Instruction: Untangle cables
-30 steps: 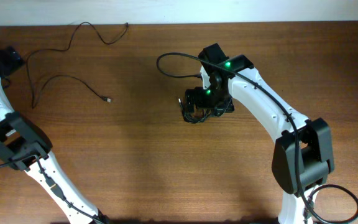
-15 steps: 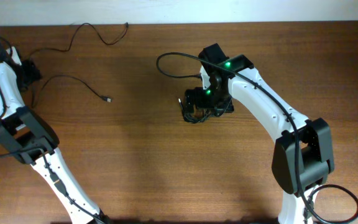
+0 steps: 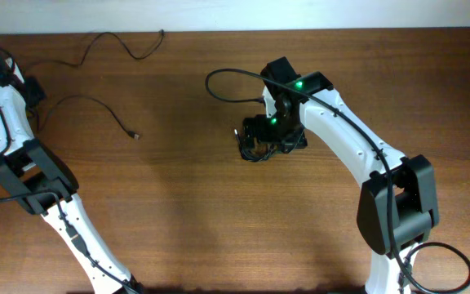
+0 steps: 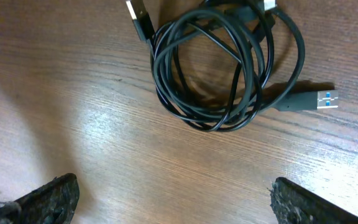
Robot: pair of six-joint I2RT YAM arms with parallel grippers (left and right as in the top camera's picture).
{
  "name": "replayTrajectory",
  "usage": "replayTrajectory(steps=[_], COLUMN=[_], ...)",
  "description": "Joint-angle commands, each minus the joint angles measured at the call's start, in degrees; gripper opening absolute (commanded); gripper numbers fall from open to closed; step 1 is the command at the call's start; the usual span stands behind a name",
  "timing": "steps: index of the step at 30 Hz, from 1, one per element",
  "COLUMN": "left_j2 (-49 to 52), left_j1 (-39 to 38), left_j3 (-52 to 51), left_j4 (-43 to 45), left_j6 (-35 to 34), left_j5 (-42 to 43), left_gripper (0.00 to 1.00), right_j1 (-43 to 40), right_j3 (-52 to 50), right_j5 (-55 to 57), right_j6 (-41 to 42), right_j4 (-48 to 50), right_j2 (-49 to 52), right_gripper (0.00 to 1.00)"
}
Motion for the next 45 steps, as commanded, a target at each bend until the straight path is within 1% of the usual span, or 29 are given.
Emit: replayTrajectory(steps=[1, 4, 5, 6, 7, 9, 10, 11, 12, 23, 25, 26, 29, 31, 33, 38, 40, 41, 43, 45], left_j2=[-5.31, -9.05, -9.79, -10.10, -10.34, -10.32, -10.21, -10.21, -10.21, -10.21, -10.23, -10.23, -10.21, -10.21, -10.21, -10.21, -10.12, -10.12, -10.12, -10.12], left_j1=[0.07, -0.98, -1.22, -1.38, -1.42, -1.40, -1.38, -1.36, -1.31, -0.28, -0.33, -0.37, -0.42, -0.46, -0.70, -2.19, -2.95, -3.10, -3.15, -3.15], left_j3=[2.47, 3.63, 3.67, 3.67, 3.67, 3.65, 3.54, 3.02, 2.38, 1.25, 1.25, 1.25, 1.25, 1.20, 0.94, 0.92, 0.35, -0.35, -2.78, -5.25], left_j4=[8.02, 16.70, 18.69, 19.93, 20.68, 19.71, 18.67, 18.08, 17.84, 6.40, 4.13, 2.27, -2.97, -6.73, -10.69, -21.40, -24.17, -24.81, -25.88, -25.81], left_j6=[0.48, 0.90, 2.51, 4.33, 7.58, 10.78, 10.78, 10.78, 10.75, 10.29, 7.65, 4.79, 1.18, 1.16, 1.14, -1.18, -1.49, -3.50, -12.98, -16.00], left_j5=[5.90, 5.88, 5.88, 5.88, 5.66, 2.95, 0.50, -1.53, -2.80, -3.17, -3.15, -2.82, 4.70, 12.59, 16.35, 16.44, 16.37, 15.45, 8.00, 3.26], left_gripper=[0.00, 0.00, 0.00, 0.00, 0.00, 0.01, 0.35, 0.89, 0.99, 0.99, 0.99, 0.99, 0.99, 0.99, 0.99, 0.99, 0.99, 0.99, 0.99, 0.99], right_j1=[0.04, 0.04, 0.04, 0.07, 0.07, 0.07, 0.07, 0.07, 0.04, 0.04, 0.04, 0.04, 0.04, 0.04, 0.04, 0.04, 0.04, 0.04, 0.04, 0.04], right_j3=[0.04, 0.04, 0.04, 0.04, 0.04, 0.04, 0.04, 0.04, 0.04, 0.04, 0.04, 0.04, 0.07, 0.04, 0.04, 0.07, 0.04, 0.04, 0.04, 0.04], right_j5=[-0.50, -0.50, -0.50, -0.52, -0.52, -0.50, -0.52, -0.52, -0.50, -0.50, -0.50, -0.50, -0.52, -0.50, -0.52, -0.70, -0.72, -0.70, -0.74, -0.74], right_j6=[-0.33, -0.33, -0.33, -0.33, -0.33, -0.33, -0.33, -0.33, -0.33, -0.35, -0.35, -0.35, -0.35, -0.35, -0.35, -0.35, -0.35, -0.35, -0.35, -0.35], right_j4=[-0.46, -0.44, -0.44, -0.48, -0.52, -0.55, -0.50, -0.46, -0.44, -0.90, -0.87, -0.87, -0.85, -0.85, -0.52, 0.22, 0.15, 0.11, -0.09, -0.33], right_j2=[0.33, 0.33, 0.33, 0.33, 0.33, 0.33, 0.33, 0.33, 0.33, 0.33, 0.33, 0.33, 0.33, 0.33, 0.33, 0.33, 0.33, 0.33, 0.33, 0.33], right_gripper=[0.99, 0.99, 0.99, 0.99, 0.99, 0.99, 0.99, 0.99, 0.99, 0.99, 0.99, 0.99, 0.99, 0.99, 0.99, 0.98, 0.99, 0.99, 0.99, 0.99])
